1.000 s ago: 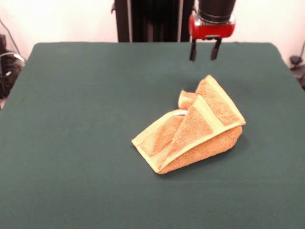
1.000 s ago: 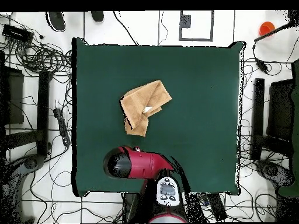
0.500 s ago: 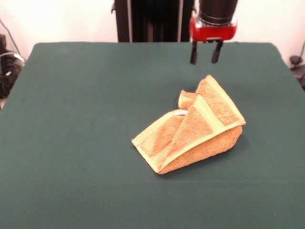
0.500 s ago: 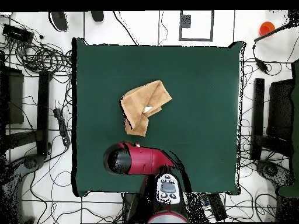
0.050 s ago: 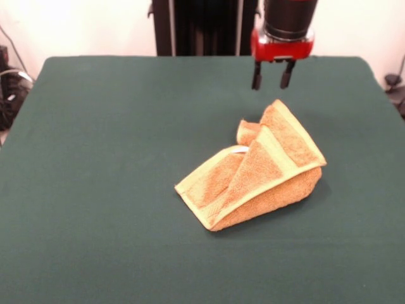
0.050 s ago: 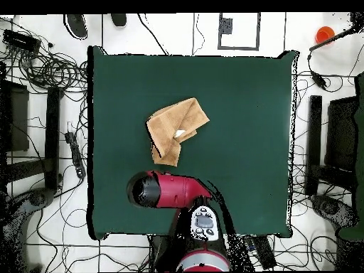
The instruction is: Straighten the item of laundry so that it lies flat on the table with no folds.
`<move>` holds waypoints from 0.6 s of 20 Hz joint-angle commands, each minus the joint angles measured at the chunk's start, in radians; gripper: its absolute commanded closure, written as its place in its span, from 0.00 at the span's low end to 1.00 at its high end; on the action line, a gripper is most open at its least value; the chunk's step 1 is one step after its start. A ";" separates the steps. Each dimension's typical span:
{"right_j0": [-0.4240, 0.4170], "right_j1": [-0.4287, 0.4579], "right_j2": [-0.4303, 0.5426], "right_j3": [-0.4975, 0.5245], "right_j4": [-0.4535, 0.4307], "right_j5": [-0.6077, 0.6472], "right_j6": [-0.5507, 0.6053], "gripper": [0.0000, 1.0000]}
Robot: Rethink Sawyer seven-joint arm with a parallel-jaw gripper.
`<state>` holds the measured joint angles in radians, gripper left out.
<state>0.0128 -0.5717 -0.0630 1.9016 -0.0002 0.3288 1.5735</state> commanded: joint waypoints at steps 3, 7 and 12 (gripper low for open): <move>0.016 0.024 0.033 -0.073 -0.028 0.119 0.093 0.00; 0.017 0.024 0.033 -0.079 -0.033 0.134 0.087 0.00; 0.016 0.026 0.035 -0.086 -0.036 0.140 0.084 0.00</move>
<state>0.0129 -0.5649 -0.0632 1.8819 -0.0004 0.3632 1.5735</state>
